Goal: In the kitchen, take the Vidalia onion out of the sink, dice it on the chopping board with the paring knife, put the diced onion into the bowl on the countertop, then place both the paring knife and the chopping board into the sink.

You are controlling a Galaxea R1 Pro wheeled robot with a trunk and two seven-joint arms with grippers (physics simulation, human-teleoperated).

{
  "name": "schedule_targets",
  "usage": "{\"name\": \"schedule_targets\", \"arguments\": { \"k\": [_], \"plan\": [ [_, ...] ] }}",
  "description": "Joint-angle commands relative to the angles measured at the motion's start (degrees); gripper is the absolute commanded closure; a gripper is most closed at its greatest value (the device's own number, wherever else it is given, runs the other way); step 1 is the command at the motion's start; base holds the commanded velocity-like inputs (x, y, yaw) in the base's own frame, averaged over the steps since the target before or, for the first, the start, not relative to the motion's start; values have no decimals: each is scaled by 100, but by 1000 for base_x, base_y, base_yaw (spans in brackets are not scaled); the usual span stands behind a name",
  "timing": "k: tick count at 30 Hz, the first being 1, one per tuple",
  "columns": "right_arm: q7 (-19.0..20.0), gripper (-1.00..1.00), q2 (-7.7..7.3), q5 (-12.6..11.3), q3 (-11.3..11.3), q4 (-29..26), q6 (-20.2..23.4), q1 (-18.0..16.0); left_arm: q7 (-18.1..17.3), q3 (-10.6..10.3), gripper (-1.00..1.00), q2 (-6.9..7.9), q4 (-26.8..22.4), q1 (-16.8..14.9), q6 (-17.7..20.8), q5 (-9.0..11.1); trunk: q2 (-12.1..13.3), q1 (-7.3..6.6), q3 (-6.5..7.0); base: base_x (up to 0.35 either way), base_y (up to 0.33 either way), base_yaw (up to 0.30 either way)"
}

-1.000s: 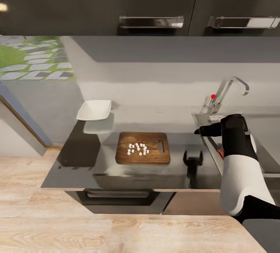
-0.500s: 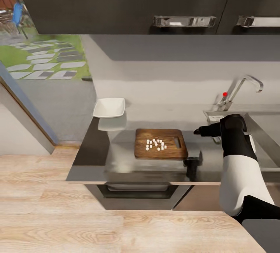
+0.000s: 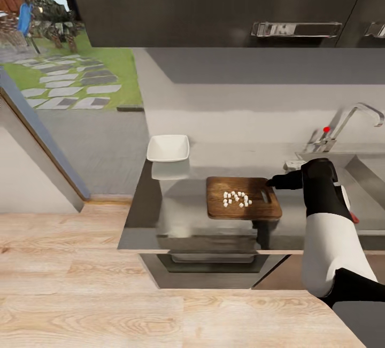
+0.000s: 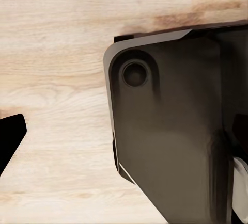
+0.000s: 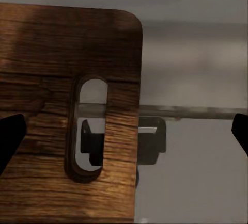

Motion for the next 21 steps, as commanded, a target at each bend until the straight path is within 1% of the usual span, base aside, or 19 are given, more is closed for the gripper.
{"name": "schedule_targets", "arguments": {
  "k": [1, 11, 14, 17, 19, 21],
  "plan": [
    [57, -100, 0, 54, -8, -4, 10, -6, 7, -49, -100, 1, -1, -2, -12, 40, -10, 3, -10, 0, 52, 0],
    [52, -100, -41, 69, -23, -3, 2, -6, 7, -54, -100, -12, -1, -2, -10, 40, -10, 3, -10, 0, 7, 0],
    [50, -100, -48, 112, -25, -3, 1, -6, 7, -54, -100, -15, -1, -2, -10, 40, -10, 3, -10, 0, -163, 0],
    [47, -100, -35, 350, -18, 8, -5, -6, 7, -54, -100, -9, -1, -2, -10, 40, -10, 3, -10, 0, -166, 0],
    [48, -100, -14, 387, -17, 42, -7, -6, 7, -54, -100, -9, -1, -2, -10, 40, -10, 3, -10, 0, -49, 0],
    [48, -100, 23, 417, -17, 214, -8, -6, 7, -54, -100, -8, -1, -2, -10, 40, -10, 3, -13, 0, -18, 0]
  ]
}}
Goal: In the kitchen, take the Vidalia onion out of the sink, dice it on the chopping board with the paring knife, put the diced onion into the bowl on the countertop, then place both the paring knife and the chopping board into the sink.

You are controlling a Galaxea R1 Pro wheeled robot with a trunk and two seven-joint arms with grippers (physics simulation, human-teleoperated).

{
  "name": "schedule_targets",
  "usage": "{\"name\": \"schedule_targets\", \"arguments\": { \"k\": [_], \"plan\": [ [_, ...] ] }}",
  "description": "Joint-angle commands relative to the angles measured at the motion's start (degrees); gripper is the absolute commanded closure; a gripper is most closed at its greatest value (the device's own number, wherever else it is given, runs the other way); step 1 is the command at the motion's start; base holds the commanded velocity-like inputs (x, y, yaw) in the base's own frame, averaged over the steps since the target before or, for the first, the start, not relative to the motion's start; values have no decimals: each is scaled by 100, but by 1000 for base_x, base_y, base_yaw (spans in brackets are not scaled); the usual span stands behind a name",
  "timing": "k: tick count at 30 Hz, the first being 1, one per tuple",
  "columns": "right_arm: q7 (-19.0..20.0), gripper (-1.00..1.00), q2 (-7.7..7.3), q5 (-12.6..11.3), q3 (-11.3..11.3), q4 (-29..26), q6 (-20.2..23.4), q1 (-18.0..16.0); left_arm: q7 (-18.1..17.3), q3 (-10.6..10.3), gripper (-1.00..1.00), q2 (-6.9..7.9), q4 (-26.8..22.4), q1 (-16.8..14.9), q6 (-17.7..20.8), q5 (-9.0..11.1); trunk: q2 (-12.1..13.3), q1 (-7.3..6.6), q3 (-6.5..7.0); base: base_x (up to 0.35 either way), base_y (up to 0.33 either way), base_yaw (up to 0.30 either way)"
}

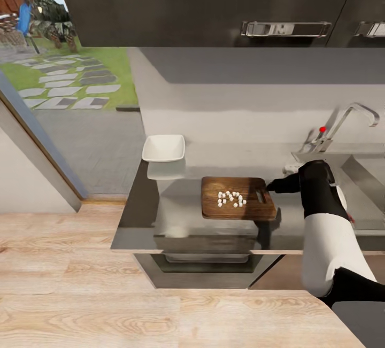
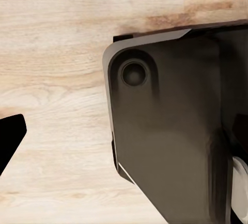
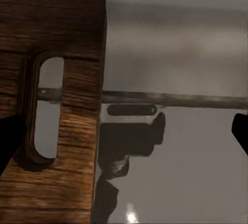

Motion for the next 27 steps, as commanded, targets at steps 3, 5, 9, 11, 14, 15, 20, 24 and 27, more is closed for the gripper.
{"name": "schedule_targets", "arguments": {
  "k": [3, 5, 9, 11, 14, 15, 20, 24, 27],
  "plan": [
    [57, -100, 14, 67, -7, 205, 4, -7, 7, -49, -100, 1, -2, -2, -13, 41, -11, 3, -24, 0, -7, 0],
    [57, -100, 34, 65, 0, 394, -1, -7, 7, -49, -100, 1, -2, -2, -13, 41, -11, 3, -39, 0, -1, 0],
    [57, -100, 57, 68, 1, 467, -2, -7, 7, -49, -100, -4, -2, -2, -13, 41, -11, 3, -72, 0, 0, 0],
    [57, -100, 60, 70, 1, 476, -3, -7, 7, -49, -100, -2, -2, -2, -13, 41, -11, 3, -89, 0, 0, 0],
    [57, -100, 57, 76, -4, 483, -3, -7, 7, -49, -100, -4, -2, -2, -13, 41, -11, 3, -115, 0, 0, 0],
    [57, -100, 56, 77, -5, 484, -3, -7, 7, -49, -100, -5, -2, -2, -13, 41, -11, 3, -124, 0, 0, 0],
    [57, -100, 37, 85, -11, 486, -3, -7, 7, -49, -100, -6, -2, -2, -13, 41, -11, 3, -166, 0, 0, 0],
    [57, -100, 24, 90, -15, 486, -3, -7, 7, -49, -100, -8, -2, -2, -13, 41, -11, 3, -193, 54, -106, 0],
    [56, -100, 21, 96, -14, 486, -3, -7, 7, -49, -100, -6, -2, -2, -13, 41, -11, 3, -200, 75, -161, 0]
  ]
}}
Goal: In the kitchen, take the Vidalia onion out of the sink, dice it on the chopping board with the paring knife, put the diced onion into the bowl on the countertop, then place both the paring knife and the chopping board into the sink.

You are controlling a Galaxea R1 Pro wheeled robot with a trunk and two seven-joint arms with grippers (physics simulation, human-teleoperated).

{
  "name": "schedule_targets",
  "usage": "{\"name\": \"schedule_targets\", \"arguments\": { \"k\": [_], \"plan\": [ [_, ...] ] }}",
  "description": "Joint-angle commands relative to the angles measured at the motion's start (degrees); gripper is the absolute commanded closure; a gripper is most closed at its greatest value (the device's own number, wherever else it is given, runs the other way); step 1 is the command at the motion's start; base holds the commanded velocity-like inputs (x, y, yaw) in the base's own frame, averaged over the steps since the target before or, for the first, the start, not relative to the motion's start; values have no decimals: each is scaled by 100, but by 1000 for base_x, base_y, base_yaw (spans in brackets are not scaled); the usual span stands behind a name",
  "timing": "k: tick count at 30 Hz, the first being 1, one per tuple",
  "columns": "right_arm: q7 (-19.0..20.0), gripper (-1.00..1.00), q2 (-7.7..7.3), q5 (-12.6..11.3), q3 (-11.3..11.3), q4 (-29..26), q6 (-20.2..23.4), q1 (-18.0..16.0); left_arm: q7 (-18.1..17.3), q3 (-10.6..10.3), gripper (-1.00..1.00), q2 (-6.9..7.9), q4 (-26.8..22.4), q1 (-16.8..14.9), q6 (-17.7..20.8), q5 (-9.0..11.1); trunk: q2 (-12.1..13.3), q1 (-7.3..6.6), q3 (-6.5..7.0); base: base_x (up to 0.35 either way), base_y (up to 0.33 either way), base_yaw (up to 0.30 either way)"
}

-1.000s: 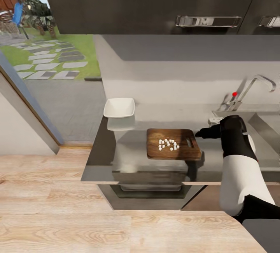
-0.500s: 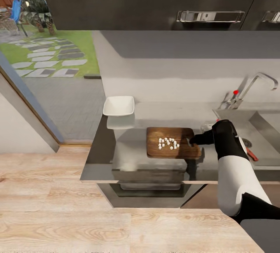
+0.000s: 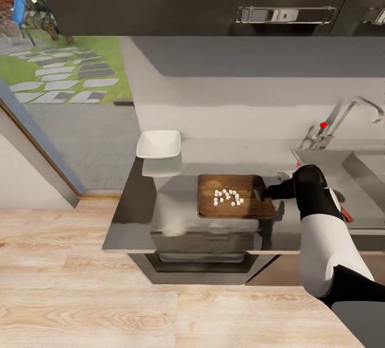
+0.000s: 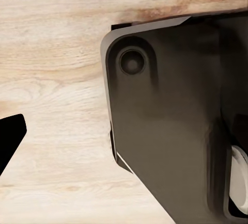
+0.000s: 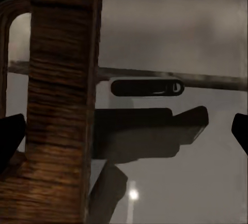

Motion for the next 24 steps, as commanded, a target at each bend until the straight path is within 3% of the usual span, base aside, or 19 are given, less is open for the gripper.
{"name": "schedule_targets", "arguments": {
  "k": [1, 24],
  "plan": [
    [56, -100, 1, 56, -6, -4, 6, -6, 7, -49, -100, 2, -1, -2, -14, 41, -10, 3, -10, 31, -63, 0],
    [41, -100, 35, 58, 6, -4, 6, -6, 7, -49, -100, 5, -1, -2, -14, 41, -10, 3, -11, 52, 25, 0]
  ]
}}
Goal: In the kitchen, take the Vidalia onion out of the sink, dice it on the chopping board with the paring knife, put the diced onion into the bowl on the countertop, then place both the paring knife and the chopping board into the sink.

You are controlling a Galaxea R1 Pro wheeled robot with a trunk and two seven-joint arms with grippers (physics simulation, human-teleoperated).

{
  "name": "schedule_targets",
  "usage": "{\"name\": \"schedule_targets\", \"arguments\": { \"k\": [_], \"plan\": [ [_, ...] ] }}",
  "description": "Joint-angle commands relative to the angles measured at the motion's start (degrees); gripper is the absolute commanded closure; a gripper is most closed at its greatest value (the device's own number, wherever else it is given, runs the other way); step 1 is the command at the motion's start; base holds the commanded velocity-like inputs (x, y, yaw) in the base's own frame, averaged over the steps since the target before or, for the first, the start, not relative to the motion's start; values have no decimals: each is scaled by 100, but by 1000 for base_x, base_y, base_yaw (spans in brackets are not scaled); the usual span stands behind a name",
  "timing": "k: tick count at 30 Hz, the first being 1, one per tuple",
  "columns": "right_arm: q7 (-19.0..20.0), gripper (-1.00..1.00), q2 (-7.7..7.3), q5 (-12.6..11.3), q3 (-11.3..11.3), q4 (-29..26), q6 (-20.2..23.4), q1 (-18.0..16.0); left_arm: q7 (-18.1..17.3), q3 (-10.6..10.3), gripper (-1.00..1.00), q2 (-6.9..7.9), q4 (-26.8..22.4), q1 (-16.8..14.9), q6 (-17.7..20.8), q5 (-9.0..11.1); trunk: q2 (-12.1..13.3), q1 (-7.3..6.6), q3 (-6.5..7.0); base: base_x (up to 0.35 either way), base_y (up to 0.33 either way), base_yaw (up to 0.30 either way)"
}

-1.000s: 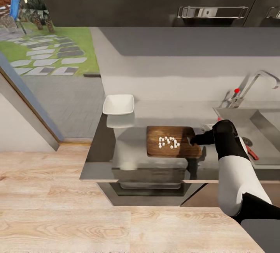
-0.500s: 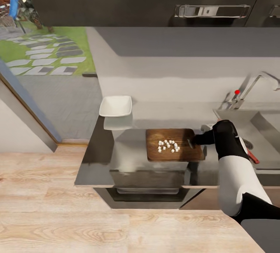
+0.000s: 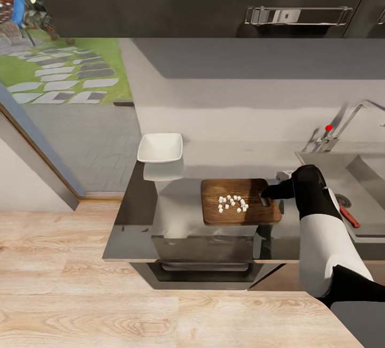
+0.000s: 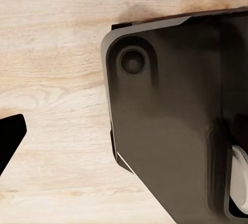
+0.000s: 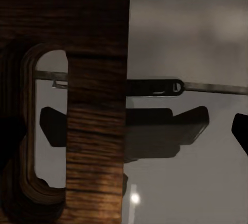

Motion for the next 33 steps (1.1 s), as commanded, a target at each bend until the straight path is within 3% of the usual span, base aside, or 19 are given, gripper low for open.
{"name": "schedule_targets", "arguments": {
  "k": [1, 13, 21, 33],
  "plan": [
    [57, -100, 2, 55, -9, -4, 7, -6, 7, -49, -100, 1, -2, -2, -13, 41, -10, 3, -9, 0, 0, 0],
    [45, -100, -12, 75, -16, 4, 7, -6, 7, -49, -100, -4, 19, -2, -13, 41, -10, 3, -9, 0, 0, 0],
    [45, -100, 145, 51, 8, -45, -2, -142, -12, -49, -100, -3, 121, -2, -13, 32, -10, 3, -9, 0, 0, 0],
    [25, -100, 150, 70, 0, -40, 14, -173, -11, -49, -100, -5, 153, -2, -13, 32, -10, 3, -9, 0, 0, 0]
  ]
}}
